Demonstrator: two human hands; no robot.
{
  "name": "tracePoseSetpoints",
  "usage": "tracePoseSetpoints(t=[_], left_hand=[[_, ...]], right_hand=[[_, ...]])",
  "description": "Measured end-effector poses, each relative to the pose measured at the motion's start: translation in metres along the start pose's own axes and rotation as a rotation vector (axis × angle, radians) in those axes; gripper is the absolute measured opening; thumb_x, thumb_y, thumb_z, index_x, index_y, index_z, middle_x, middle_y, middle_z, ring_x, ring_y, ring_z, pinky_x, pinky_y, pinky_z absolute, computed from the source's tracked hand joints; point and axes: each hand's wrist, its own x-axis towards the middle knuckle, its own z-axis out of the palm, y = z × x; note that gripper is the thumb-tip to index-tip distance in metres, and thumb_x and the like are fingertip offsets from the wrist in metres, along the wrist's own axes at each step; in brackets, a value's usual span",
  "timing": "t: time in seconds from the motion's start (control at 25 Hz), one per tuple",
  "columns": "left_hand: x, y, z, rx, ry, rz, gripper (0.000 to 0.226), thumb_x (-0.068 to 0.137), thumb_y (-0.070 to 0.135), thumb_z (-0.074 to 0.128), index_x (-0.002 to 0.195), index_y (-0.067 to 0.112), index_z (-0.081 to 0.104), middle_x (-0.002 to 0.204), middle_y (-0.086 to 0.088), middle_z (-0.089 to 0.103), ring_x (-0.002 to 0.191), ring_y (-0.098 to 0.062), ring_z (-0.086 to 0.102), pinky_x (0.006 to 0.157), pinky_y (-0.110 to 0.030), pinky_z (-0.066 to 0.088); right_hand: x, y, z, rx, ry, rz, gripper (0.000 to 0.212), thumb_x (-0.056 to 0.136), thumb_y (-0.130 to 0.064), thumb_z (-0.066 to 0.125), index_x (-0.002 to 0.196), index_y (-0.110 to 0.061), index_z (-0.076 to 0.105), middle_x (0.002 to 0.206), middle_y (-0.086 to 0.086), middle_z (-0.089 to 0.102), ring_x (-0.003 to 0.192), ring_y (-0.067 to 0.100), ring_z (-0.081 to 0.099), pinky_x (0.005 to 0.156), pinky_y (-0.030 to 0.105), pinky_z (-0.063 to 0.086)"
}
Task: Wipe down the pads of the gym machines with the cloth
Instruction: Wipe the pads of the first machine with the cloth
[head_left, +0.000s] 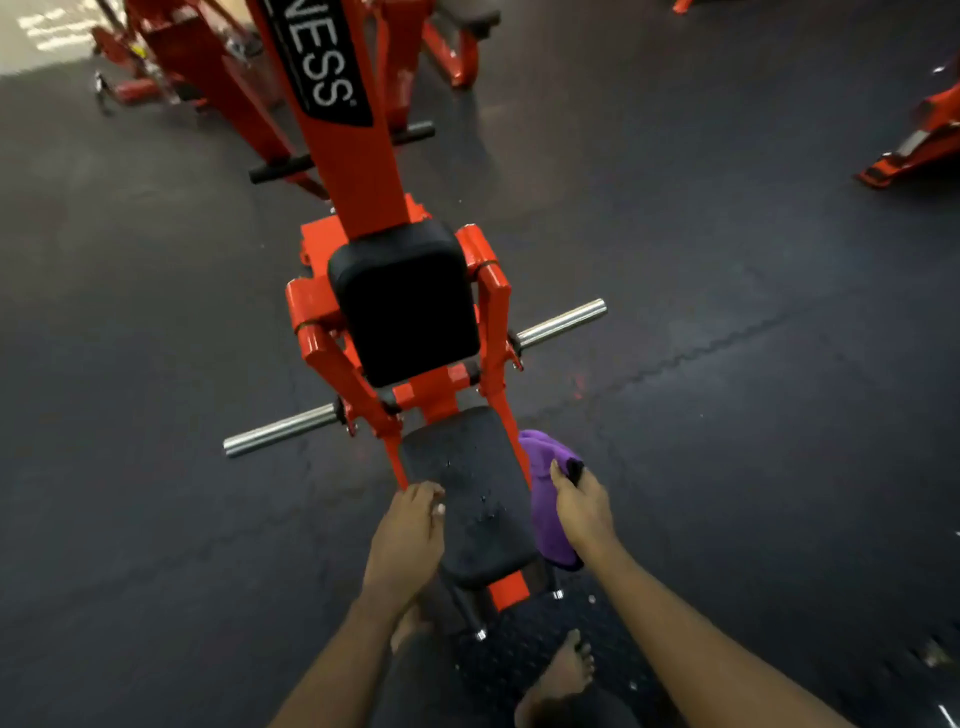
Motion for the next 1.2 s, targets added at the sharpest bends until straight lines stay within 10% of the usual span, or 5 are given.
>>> tracePoseSetpoints(t=[0.32, 0.48, 0.68, 0.84, 1.2], left_hand=[[-0.022, -0.033, 0.065, -0.047, 0.031, -0.281, 0.021, 0.104, 0.017, 0.045, 0.119, 0.012, 0.058, 0.116, -0.003, 0.059, 0.108, -0.021, 0.049, 0.088, -0.035, 0.044], [-0.007, -0.087, 0.136, -0.031, 0.034, -0.334, 0.027, 0.104, 0.015, 0.042, 0.127, 0.010, 0.056, 0.130, -0.005, 0.054, 0.119, -0.023, 0.048, 0.096, -0.038, 0.045], [0.001, -0.140, 0.200, -0.079, 0.020, -0.326, 0.044, 0.104, 0.011, 0.041, 0.148, 0.010, 0.043, 0.159, -0.001, 0.033, 0.144, -0.021, 0.034, 0.116, -0.035, 0.034], [-0.003, -0.150, 0.219, -0.101, 0.107, -0.311, 0.042, 0.104, 0.014, 0.043, 0.146, 0.014, 0.044, 0.155, 0.005, 0.035, 0.139, -0.018, 0.041, 0.110, -0.039, 0.044], [-0.007, -0.152, 0.220, -0.026, 0.075, -0.292, 0.050, 0.101, 0.013, 0.050, 0.150, 0.013, 0.041, 0.160, 0.002, 0.032, 0.144, -0.019, 0.037, 0.113, -0.043, 0.041]], right_hand=[[0.028, 0.069, 0.018, -0.275, 0.098, -0.261, 0.045, 0.103, -0.020, 0.053, 0.147, -0.020, 0.050, 0.147, -0.003, 0.053, 0.139, 0.015, 0.045, 0.109, 0.035, 0.041], [0.067, 0.166, 0.058, -0.664, -0.239, -0.459, 0.075, 0.096, -0.010, 0.058, 0.160, -0.032, 0.025, 0.168, -0.011, 0.012, 0.154, 0.014, 0.014, 0.122, 0.039, 0.025], [0.090, 0.243, 0.073, -1.206, -0.339, -0.703, 0.075, 0.081, -0.047, 0.050, 0.154, -0.037, 0.036, 0.163, 0.002, 0.029, 0.141, 0.035, 0.035, 0.099, 0.055, 0.036], [0.115, 0.250, 0.083, -1.252, -0.350, -0.864, 0.089, 0.079, -0.054, 0.053, 0.158, -0.048, 0.012, 0.171, -0.004, -0.003, 0.157, 0.029, -0.005, 0.115, 0.069, 0.011], [0.191, 0.198, 0.137, -1.055, -0.162, -0.524, 0.060, 0.101, -0.059, 0.033, 0.158, -0.046, 0.018, 0.170, -0.007, 0.004, 0.156, 0.031, 0.008, 0.116, 0.068, 0.023]])
